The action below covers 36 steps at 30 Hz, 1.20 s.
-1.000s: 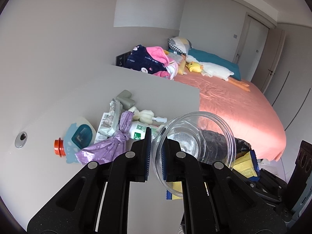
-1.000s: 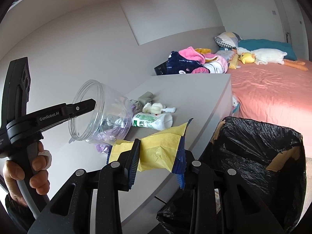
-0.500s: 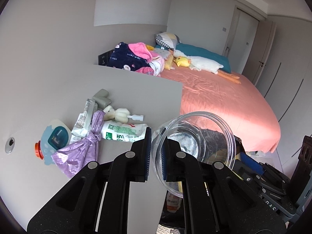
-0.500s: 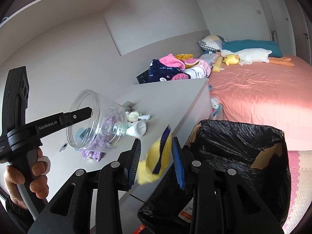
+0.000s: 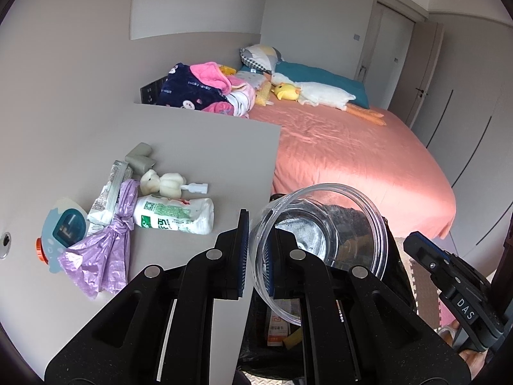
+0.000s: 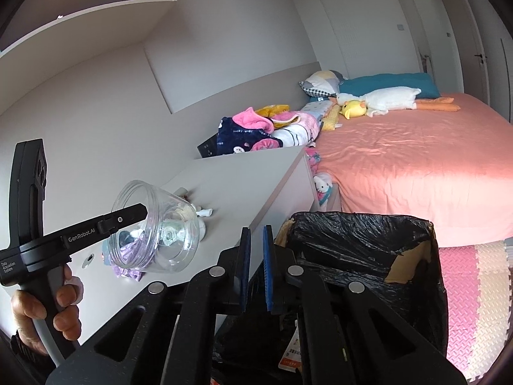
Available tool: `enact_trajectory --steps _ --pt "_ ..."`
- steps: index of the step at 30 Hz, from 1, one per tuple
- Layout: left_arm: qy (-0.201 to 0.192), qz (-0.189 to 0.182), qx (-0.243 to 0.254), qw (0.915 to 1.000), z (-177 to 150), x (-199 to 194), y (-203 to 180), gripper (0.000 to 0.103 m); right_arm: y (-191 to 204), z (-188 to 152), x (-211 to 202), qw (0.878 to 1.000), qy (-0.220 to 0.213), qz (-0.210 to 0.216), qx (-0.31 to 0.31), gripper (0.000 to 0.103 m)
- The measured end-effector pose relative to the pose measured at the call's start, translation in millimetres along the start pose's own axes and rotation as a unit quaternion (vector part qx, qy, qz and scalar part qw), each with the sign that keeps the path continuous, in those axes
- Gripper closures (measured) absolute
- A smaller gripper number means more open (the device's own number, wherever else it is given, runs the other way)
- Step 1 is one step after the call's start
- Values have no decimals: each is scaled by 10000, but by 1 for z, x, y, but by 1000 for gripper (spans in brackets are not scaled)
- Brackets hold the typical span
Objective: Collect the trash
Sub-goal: 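Open both grippers over the trash bag to drop the jar and wrapper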
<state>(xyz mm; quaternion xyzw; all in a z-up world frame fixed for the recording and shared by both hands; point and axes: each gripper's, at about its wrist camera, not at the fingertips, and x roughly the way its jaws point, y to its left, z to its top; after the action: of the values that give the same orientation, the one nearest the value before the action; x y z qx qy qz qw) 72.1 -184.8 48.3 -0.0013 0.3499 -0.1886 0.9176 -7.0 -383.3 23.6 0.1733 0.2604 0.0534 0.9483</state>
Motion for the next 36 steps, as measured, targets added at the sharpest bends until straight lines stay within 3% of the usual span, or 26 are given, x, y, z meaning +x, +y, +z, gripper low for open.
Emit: enact_trajectory --steps 25,26,27,28,29,36 --pt "853 -502 701 9926 -21 57 -64 93 -42 9 -19 9971 -350 -645 215 94" --pt "960 -588 707 9911 -21 60 -66 90 -43 9 -20 9968 -368 -669 234 94" --pt "1077 -665 691 9895 -22 63 -67 69 -44 9 -21 9965 -389 -694 251 94" --pt "1242 -666 696 9876 -24 68 -69 17 -46 10 -22 9962 -416 -714 274 94" --pt "1228 -607 703 9881 -26 69 -71 7 -47 10 -23 9960 -439 -728 291 94" --pt "1081 -376 892 9894 -26 71 -74 6 -52 11 -24 9954 -470 -757 352 94"
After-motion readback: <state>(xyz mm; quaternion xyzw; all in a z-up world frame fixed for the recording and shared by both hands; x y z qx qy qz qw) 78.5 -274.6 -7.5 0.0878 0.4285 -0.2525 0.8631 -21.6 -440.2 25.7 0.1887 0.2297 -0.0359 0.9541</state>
